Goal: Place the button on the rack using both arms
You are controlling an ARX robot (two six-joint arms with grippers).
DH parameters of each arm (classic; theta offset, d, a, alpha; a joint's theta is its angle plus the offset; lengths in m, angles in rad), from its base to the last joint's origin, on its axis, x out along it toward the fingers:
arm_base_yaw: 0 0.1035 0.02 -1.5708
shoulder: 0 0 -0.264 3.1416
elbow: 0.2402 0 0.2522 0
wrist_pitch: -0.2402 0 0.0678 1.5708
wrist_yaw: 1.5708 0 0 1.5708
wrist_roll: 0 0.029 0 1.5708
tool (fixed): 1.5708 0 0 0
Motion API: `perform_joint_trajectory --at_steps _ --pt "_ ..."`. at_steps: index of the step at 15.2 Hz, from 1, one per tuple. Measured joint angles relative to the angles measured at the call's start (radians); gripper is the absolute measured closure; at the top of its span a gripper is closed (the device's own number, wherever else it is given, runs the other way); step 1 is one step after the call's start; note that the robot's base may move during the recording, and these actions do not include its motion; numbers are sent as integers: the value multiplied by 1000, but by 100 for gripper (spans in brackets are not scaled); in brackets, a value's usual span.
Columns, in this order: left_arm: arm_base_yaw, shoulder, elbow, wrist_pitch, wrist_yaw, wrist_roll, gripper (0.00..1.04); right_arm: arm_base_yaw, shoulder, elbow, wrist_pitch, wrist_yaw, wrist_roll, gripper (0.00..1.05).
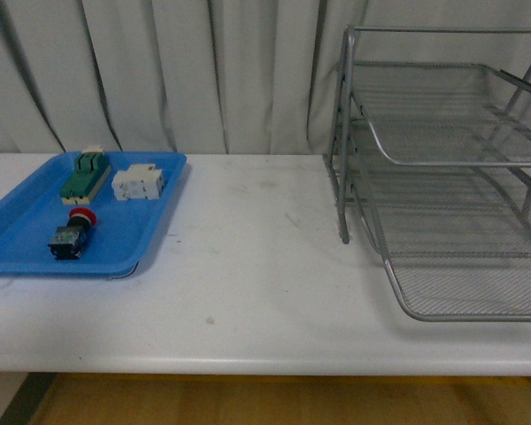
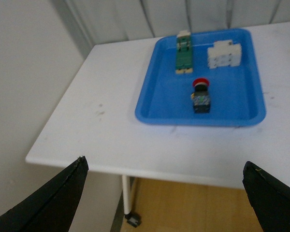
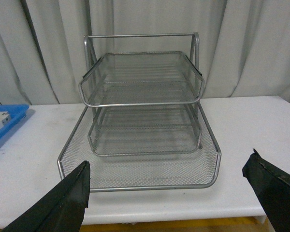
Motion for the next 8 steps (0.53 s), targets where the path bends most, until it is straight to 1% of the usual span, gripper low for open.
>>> perform_joint_trajectory --at_steps 2,4,5,8 --pt "39 303 149 37 154 -28 7 0 0 0 1 0 0 6" --pt "82 542 271 28 239 -70 7 0 0 0 0 0 0 6" --pt "95 624 322 32 263 -80 7 0 0 0 0 0 0 6" --pt "132 947 563 18 320 -87 7 0 0 0 0 0 0 6"
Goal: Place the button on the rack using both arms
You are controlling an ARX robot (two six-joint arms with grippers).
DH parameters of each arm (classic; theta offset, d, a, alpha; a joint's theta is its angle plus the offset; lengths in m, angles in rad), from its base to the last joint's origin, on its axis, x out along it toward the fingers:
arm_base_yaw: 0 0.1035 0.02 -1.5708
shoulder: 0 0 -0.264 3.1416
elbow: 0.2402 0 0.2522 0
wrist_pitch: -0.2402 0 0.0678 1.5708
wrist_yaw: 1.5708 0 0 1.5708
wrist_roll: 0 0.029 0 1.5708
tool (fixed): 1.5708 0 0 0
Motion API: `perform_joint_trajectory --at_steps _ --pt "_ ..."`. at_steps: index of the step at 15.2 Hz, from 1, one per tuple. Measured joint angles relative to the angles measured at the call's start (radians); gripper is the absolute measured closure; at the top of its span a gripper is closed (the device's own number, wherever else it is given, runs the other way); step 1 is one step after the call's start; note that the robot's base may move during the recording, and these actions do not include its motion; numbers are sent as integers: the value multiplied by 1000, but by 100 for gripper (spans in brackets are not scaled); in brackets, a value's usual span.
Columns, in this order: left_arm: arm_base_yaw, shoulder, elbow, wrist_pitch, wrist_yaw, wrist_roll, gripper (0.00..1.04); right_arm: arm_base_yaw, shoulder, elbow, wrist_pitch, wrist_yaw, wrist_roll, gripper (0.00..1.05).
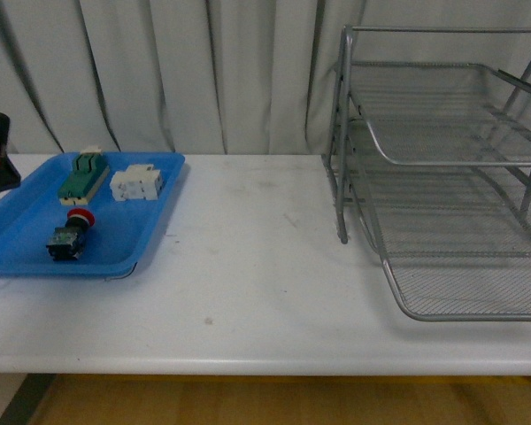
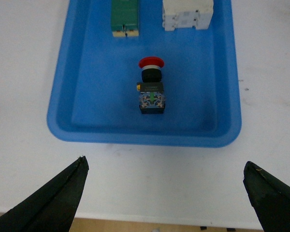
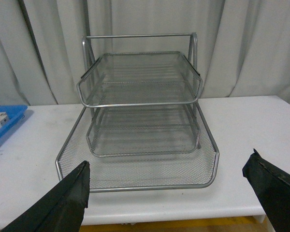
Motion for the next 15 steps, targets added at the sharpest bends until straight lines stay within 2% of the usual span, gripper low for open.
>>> perform_joint_trajectory --at_steps 2,8,15 --pt "12 211 154 -45 27 -11 7 0 0 0 0 0 0 6" --pt "23 589 537 -178 68 -27 7 0 0 0 0 0 0 6" --pt "29 802 732 -202 74 -53 7 0 0 0 0 0 0 6"
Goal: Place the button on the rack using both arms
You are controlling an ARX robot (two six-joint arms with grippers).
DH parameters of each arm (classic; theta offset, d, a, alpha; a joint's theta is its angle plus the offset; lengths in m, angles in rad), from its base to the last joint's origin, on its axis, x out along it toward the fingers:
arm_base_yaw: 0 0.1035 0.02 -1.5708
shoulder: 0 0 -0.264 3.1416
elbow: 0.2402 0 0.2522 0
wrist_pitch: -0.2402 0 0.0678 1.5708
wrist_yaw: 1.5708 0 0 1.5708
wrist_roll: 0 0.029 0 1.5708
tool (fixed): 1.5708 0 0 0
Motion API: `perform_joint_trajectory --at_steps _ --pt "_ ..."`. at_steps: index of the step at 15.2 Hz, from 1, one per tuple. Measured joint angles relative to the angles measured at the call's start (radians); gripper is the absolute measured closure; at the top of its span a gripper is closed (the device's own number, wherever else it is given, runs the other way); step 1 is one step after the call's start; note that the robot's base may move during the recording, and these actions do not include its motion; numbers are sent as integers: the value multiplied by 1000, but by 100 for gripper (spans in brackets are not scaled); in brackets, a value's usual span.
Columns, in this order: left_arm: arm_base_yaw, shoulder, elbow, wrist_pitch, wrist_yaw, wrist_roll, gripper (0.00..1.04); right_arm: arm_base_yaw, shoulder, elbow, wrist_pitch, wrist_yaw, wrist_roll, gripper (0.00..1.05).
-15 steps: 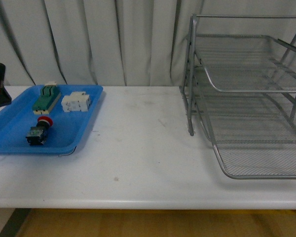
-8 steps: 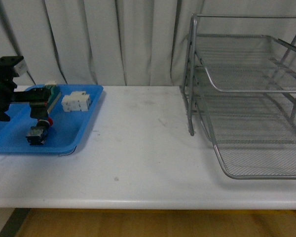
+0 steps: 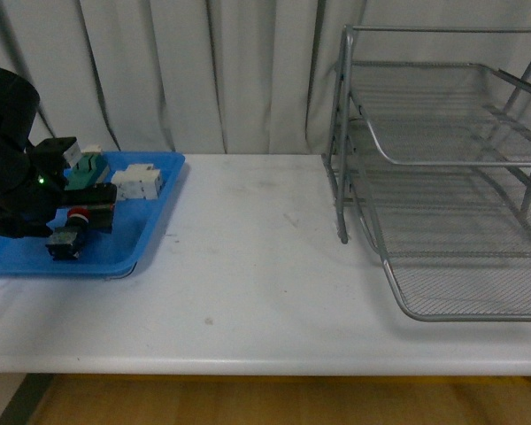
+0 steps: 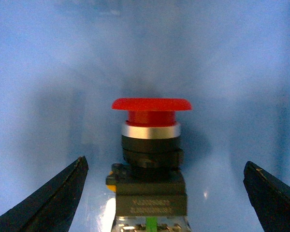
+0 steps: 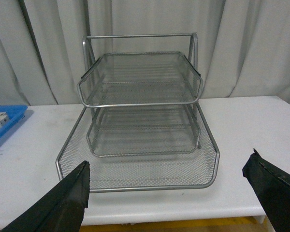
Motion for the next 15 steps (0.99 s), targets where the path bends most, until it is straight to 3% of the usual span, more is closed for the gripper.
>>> perform_joint_trajectory --at_steps 2,8,11,15 --pt "4 21 8 12 -4 0 7 0 0 0 0 0 0 6" --pt "0 2 -42 55 -12 1 66 0 0 0 0 0 0 6" --pt "-17 -183 -234 148 18 10 68 0 0 0 0 0 0 6" --pt "-32 -706 -564 238 32 18 68 0 0 0 0 0 0 6"
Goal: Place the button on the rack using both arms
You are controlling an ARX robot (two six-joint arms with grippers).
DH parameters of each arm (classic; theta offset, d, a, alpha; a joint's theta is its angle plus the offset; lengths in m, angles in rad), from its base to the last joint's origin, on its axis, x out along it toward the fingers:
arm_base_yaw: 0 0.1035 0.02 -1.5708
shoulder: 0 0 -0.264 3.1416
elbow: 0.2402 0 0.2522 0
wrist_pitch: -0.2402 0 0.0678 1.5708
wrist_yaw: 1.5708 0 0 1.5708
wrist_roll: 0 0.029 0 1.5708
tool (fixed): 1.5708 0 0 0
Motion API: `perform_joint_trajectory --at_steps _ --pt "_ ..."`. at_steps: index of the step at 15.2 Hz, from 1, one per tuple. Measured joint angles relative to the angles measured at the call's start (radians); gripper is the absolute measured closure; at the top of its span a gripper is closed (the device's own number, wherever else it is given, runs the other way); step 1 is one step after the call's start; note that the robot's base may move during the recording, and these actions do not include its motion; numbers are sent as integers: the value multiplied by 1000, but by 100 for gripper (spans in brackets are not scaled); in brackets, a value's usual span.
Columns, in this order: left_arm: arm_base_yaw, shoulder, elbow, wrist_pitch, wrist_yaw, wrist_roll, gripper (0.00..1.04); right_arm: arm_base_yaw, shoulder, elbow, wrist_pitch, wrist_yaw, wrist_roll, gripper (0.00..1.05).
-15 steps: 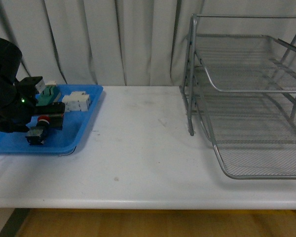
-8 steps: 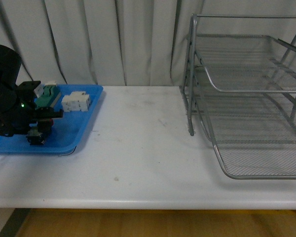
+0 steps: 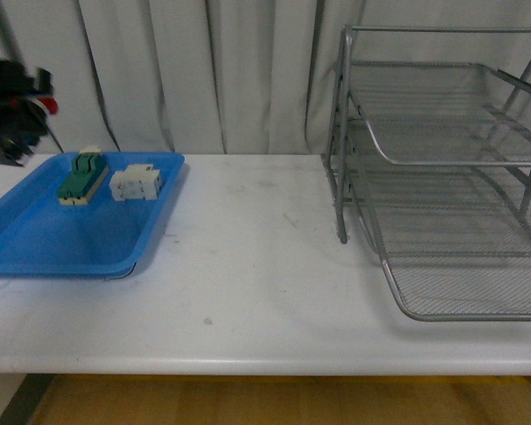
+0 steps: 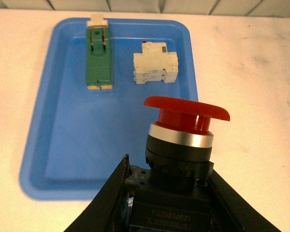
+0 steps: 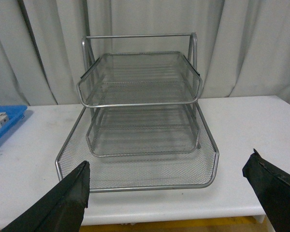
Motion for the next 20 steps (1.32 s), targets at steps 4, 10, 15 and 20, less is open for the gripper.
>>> perform_joint_trajectory --at_steps 4,10,15,20 --pt "-76 -643 -381 -202 -163 -38 69 0 0 0 0 0 0 6" --pt "-83 -750 -425 -220 -219 -40 69 0 0 0 1 0 0 6" --pt "-82 -751 -425 -220 -220 -43 69 0 0 0 0 0 0 6" --pt "-82 -751 -425 -221 -218 -43 69 0 0 0 1 0 0 6"
